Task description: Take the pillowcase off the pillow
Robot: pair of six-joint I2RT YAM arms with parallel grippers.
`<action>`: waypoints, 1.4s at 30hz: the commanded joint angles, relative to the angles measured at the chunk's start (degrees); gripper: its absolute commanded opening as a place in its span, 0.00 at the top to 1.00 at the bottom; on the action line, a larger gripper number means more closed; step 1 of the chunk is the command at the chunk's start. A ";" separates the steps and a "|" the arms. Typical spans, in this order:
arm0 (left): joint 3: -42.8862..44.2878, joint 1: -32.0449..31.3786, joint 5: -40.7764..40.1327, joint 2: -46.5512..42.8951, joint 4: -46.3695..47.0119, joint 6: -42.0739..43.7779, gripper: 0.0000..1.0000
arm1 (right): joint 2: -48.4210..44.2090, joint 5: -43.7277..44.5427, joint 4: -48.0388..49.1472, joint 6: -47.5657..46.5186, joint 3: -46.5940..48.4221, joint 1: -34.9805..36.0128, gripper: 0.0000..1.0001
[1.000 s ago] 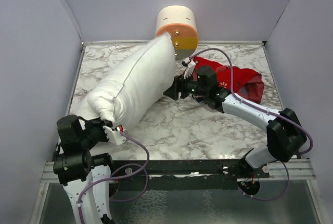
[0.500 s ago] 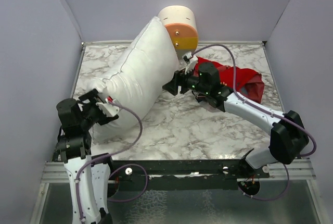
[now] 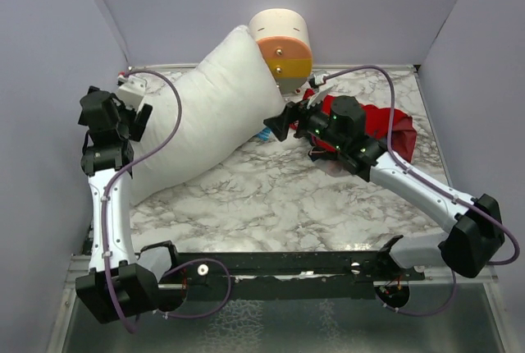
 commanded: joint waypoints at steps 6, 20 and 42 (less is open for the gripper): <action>23.87 -0.64 0.88 9.21 2.55 -18.47 0.01 | -7.16 12.41 -2.42 -2.27 -3.05 -1.05 0.00; -17.19 -0.71 20.79 -7.10 21.05 -32.48 0.01 | -28.32 53.71 12.34 -11.87 -30.78 -7.97 0.00; -40.92 -6.31 2.04 23.21 78.05 -41.21 0.01 | -4.67 44.12 46.75 -9.29 -47.48 -27.64 0.00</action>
